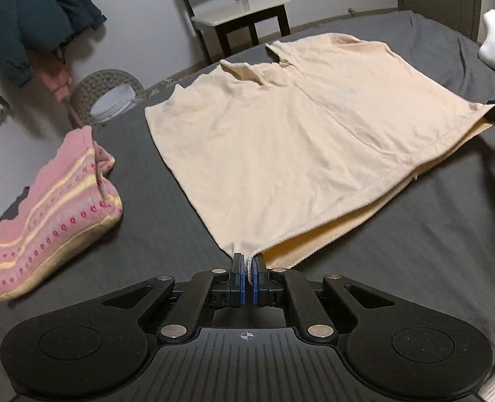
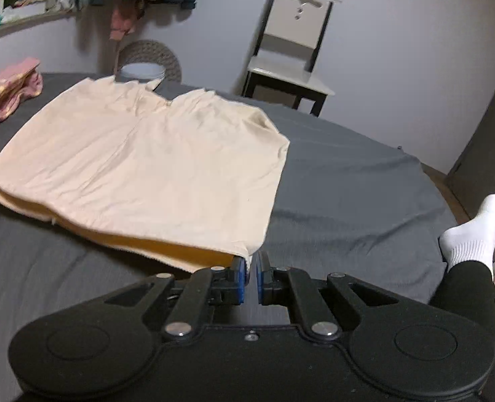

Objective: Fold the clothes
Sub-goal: 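Lift the beige garment with both grippers and shake it out, then lay the beige garment flat on the bed and open both grippers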

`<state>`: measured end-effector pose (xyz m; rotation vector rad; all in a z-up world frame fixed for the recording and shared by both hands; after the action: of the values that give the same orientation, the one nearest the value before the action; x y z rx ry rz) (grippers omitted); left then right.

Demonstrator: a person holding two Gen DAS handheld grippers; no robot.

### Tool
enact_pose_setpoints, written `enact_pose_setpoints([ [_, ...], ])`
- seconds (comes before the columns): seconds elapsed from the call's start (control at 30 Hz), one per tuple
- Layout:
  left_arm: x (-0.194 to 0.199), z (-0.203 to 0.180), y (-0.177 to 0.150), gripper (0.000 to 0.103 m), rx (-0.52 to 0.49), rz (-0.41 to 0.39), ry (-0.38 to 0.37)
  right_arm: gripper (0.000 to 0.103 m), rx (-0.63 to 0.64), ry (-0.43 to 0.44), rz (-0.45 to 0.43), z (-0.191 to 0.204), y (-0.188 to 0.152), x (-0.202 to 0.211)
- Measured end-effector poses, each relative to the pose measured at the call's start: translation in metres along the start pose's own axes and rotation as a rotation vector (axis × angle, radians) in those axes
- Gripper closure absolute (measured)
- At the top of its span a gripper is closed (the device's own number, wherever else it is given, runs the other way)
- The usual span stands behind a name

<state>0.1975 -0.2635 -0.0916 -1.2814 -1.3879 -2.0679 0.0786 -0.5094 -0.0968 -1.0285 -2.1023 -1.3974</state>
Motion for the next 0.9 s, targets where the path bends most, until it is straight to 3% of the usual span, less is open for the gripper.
enact_pose_setpoints([
  [0.23, -0.002, 0.006, -0.014, 0.099, 0.01, 0.095, -0.017, 0.096, 0.015, 0.097, 0.083, 0.002, -0.016, 0.006],
  [0.7, 0.002, 0.012, -0.026, 0.099, -0.04, 0.156, -0.014, 0.096, 0.106, 0.227, 0.144, 0.02, -0.021, 0.005],
  [0.9, -0.003, 0.003, -0.031, 0.099, -0.121, 0.231, -0.012, 0.096, 0.126, 0.253, 0.166, 0.021, -0.024, 0.005],
])
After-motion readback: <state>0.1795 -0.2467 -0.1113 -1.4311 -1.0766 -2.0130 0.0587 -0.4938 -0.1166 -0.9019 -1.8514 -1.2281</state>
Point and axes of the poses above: each gripper's, at about its wrist camera, not at the fingertips, and x roughly against the way its jaws point, z to its left, y to its top, the point moved 6 cm from there along -x, roughly the way its jaws point, and after that the axes turned 15 degrees about x, right-handed, at the moved point
